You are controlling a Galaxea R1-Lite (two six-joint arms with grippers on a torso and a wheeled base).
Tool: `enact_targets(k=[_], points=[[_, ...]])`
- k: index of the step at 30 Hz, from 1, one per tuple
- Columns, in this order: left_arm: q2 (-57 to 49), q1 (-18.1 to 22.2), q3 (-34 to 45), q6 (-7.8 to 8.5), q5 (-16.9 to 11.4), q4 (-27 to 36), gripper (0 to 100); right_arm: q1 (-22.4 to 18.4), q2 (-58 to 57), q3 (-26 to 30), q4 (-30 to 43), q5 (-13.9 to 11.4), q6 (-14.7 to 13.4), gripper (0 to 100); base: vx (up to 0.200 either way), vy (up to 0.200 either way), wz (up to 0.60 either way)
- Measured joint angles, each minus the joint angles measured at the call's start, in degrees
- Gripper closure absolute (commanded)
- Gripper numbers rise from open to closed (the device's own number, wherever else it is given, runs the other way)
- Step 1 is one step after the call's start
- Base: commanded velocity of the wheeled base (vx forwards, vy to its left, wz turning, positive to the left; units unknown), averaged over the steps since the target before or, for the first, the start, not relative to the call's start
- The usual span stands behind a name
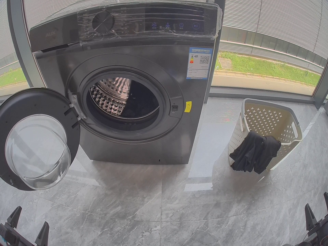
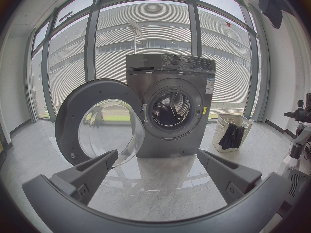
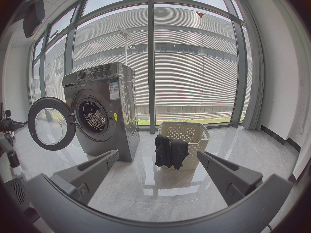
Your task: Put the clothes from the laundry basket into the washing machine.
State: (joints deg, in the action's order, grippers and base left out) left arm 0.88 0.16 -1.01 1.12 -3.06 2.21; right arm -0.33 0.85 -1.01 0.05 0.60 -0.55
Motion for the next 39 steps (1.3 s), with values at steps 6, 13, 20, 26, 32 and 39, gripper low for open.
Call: enact_targets(k=[6,13,20,26,32,39], points=[[0.00,0.00,0.00,0.00,0.13,0.00,0,0.00,0.02,0.00,0.02,-0.02,0.00,0,0.000,0.000,-0.10],[0.02,0.00,0.00,0.00,0.22,-0.02,0,0.00,0.02,0.00,0.05,-0.33,0.09,0,0.000,0.000,-0.43],[0.02,-0.02,0.00,-0.04,0.24,0.00,0,-0.02,0.05,0.00,0.05,-0.30,0.11,0,0.000,0.000,0.00],[0.05,0.00,0.00,-0.06,0.24,-0.02,0,-0.05,0.05,0.00,0.05,-0.33,0.11,0,0.000,0.000,0.00],[0.05,0.00,0.00,-0.06,0.27,0.00,0,0.00,0.07,0.02,0.05,-0.35,0.11,0,0.000,-0.167,0.00],[0.05,-0.02,0.00,-0.06,0.27,0.00,0,-0.02,0.07,0.02,0.05,-0.33,0.11,0,0.000,-0.200,0.00]])
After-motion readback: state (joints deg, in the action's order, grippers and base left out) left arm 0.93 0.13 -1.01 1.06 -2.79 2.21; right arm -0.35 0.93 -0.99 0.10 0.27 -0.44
